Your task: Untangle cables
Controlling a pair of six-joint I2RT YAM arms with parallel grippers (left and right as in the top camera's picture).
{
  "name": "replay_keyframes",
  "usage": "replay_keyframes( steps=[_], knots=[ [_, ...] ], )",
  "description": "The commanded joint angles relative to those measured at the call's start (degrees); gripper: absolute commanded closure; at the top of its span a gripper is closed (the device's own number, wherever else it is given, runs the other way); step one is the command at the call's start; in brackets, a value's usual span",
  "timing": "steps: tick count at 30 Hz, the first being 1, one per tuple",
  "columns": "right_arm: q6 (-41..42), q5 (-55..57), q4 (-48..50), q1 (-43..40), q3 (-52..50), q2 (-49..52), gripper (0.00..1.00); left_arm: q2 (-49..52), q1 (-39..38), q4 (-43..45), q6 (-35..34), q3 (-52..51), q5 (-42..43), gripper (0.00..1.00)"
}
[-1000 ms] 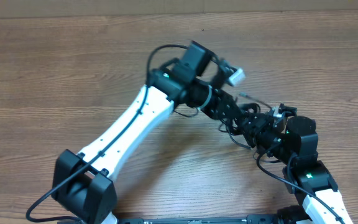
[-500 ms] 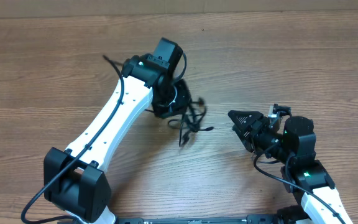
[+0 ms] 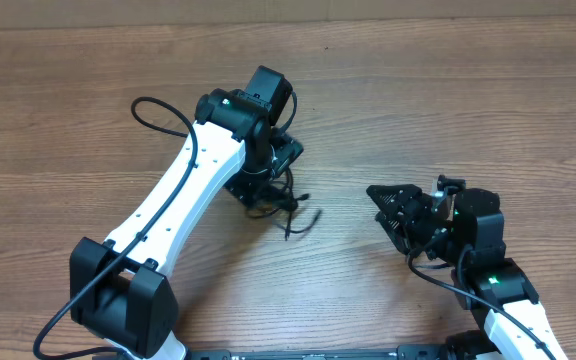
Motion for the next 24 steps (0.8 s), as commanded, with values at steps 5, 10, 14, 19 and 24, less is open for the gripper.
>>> replay_keyframes(
  steps=[5, 10, 14, 19, 24],
  knots=[
    [-0.3, 1.9, -2.4, 0.1, -0.2, -0.1, 0.25, -1.9, -0.4, -0.1, 4.7, 1.5, -8.8, 0.01],
    [-0.3, 2.6, -3.0, 0.1, -0.2, -0.1, 0.23, -1.9, -0.4, -1.8, 9.0, 1.5, -12.8, 0.0],
    [-0.3, 2.6, -3.0, 0.1, -0.2, -0.1, 0.21, -1.9, -0.4, -2.5, 16.0, 1.5, -13.6, 0.0],
    [-0.3, 2.9, -3.5, 0.1, -0.2, -0.1, 0.12, -1.9, -0.4, -2.8, 17.6, 1.5, -13.1, 0.0],
    [-0.3, 4.1, -4.9, 0.1, -0.3, -0.1, 0.07, -1.9, -0.4, -7.3, 5.9, 1.5, -10.9, 0.18]
  ],
)
